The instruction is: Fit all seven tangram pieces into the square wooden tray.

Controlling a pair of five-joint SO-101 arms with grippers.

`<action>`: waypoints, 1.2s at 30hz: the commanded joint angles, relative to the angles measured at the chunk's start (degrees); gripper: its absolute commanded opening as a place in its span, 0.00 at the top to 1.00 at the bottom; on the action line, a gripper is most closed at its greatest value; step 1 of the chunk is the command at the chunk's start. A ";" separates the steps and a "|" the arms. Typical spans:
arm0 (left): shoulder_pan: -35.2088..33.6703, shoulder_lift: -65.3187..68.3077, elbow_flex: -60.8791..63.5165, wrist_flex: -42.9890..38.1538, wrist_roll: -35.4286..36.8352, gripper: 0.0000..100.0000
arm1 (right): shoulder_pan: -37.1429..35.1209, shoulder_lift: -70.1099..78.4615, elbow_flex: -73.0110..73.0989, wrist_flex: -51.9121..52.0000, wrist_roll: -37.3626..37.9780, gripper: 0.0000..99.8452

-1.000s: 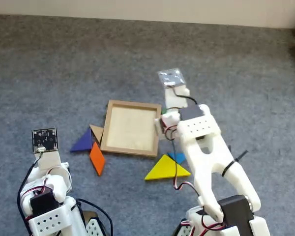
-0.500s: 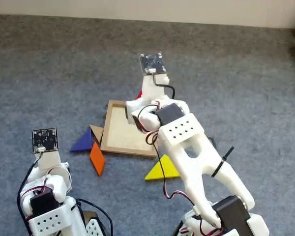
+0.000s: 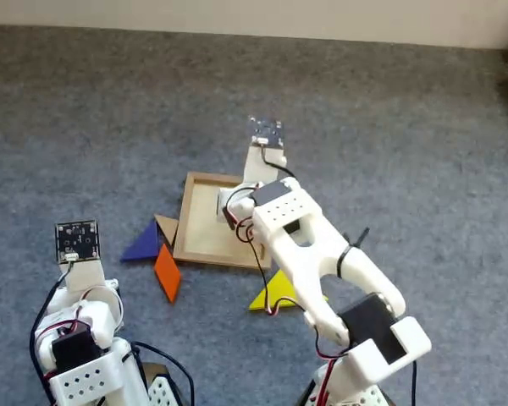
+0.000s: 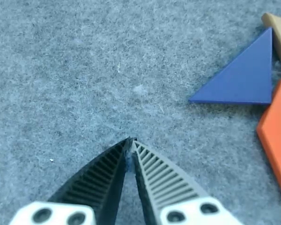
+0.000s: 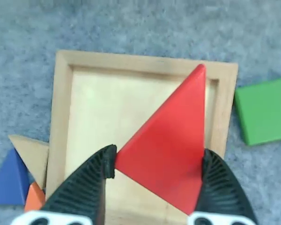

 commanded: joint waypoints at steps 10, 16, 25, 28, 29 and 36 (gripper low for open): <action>0.57 -1.80 1.10 0.18 0.53 0.99 | -0.66 -0.84 -3.03 -1.01 -0.53 0.77; 0.57 -1.80 1.10 0.18 0.53 0.99 | -1.27 -0.92 -3.03 -1.01 -0.26 0.73; 0.57 -1.80 1.10 0.18 0.53 0.99 | -1.80 -1.36 -6.81 6.11 6.68 0.73; 0.66 -1.80 1.10 0.18 0.53 0.99 | -1.80 -1.36 -8.66 7.78 10.90 0.79; 0.66 -1.80 1.10 0.18 0.53 0.99 | -1.80 -1.36 -8.75 7.78 12.22 0.83; 0.66 -1.80 1.10 0.18 0.53 0.99 | -1.80 -0.75 -8.75 7.52 18.11 0.95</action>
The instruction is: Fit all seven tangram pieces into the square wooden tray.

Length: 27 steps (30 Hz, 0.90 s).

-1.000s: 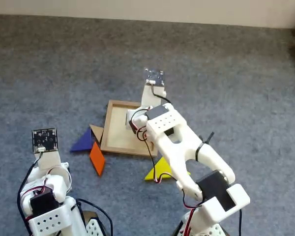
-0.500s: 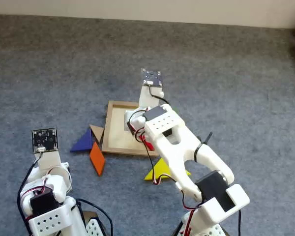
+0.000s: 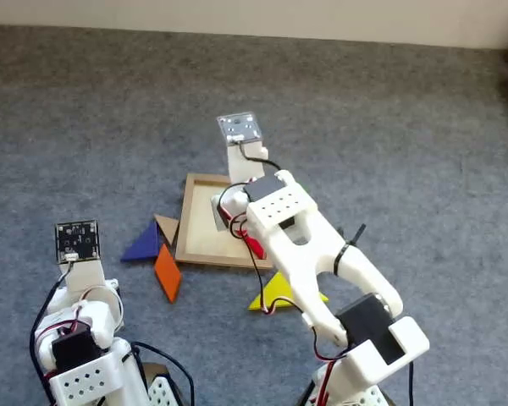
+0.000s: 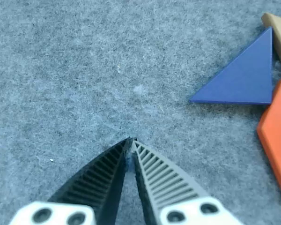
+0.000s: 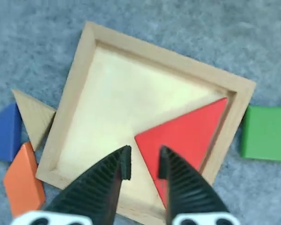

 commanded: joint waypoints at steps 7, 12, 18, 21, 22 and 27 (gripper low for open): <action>0.57 -1.80 1.10 0.18 0.53 0.99 | 0.48 -0.66 -0.31 -1.01 1.49 0.95; 0.57 -1.80 1.10 0.18 0.53 0.99 | 2.51 2.59 -0.22 -1.71 1.41 0.95; 0.04 -1.80 1.10 0.18 0.53 0.99 | 2.68 12.62 -1.89 -1.19 1.41 0.95; 0.04 -1.80 1.10 0.18 0.53 0.99 | 3.03 12.97 -4.79 3.21 1.41 0.95; 0.04 -1.80 1.10 0.18 0.53 0.99 | 3.65 12.97 -5.85 5.23 1.41 0.95; 0.04 -1.80 1.10 0.18 0.53 0.99 | 7.16 13.05 -10.15 12.00 1.67 0.95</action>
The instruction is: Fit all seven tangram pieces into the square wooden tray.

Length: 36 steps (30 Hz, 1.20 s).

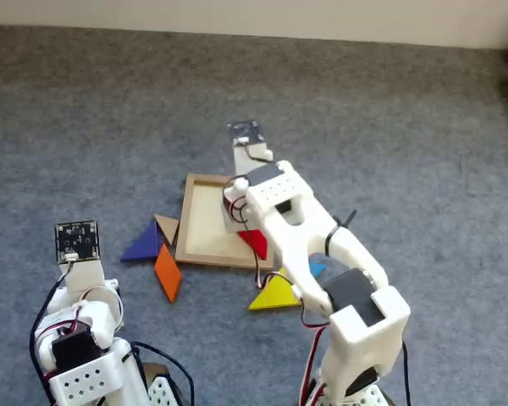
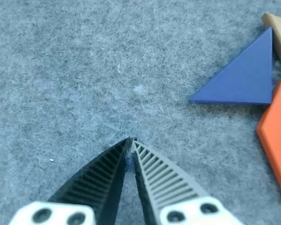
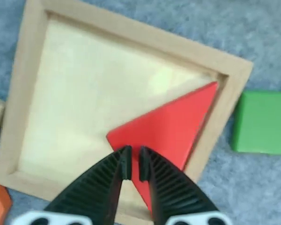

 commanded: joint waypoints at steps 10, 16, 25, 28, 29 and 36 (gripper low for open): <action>-0.04 -1.80 1.10 0.18 0.53 0.99 | 4.70 -0.04 -8.75 12.44 8.62 0.95; -0.04 -1.80 1.10 0.18 0.53 0.99 | 4.53 -0.22 -13.41 18.42 9.05 0.95; -0.04 -2.15 1.10 0.18 0.53 0.99 | 0.84 -14.81 -5.49 17.71 20.31 0.96; -0.04 -2.24 1.10 0.18 0.53 0.99 | 0.84 -20.53 1.10 15.34 26.02 0.96; -0.04 -2.24 1.10 0.18 0.53 0.99 | 0.84 -22.02 3.21 14.64 27.60 0.96; -0.04 -2.24 1.10 0.18 0.53 0.99 | -1.80 -27.47 12.70 13.93 33.58 0.95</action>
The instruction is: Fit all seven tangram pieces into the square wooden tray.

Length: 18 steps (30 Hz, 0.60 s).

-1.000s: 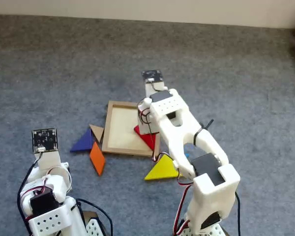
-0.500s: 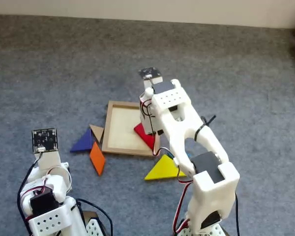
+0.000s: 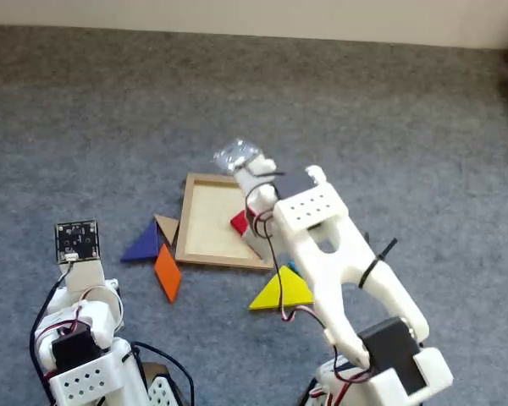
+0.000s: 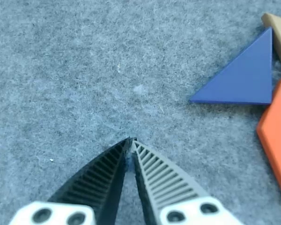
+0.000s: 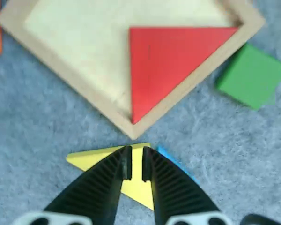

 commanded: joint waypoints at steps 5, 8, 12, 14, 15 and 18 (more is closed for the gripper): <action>-0.04 -2.24 1.10 0.18 0.53 0.99 | -2.95 -4.00 6.02 -0.40 7.21 0.85; -0.04 -2.24 1.10 0.18 0.53 0.99 | -2.95 -4.35 7.96 -0.48 8.97 0.72; -0.04 -2.24 1.10 0.18 0.53 0.99 | -3.03 -4.44 10.59 -0.48 11.96 0.59; -0.04 -2.24 1.10 0.18 0.53 0.99 | -3.65 -4.44 11.82 -0.48 14.07 0.56; -0.04 -2.24 1.10 0.18 0.53 0.99 | -4.09 -4.44 12.44 -0.48 15.12 0.55; -0.04 -2.24 1.10 0.18 0.53 0.99 | -6.29 -4.44 14.90 -0.48 17.85 0.55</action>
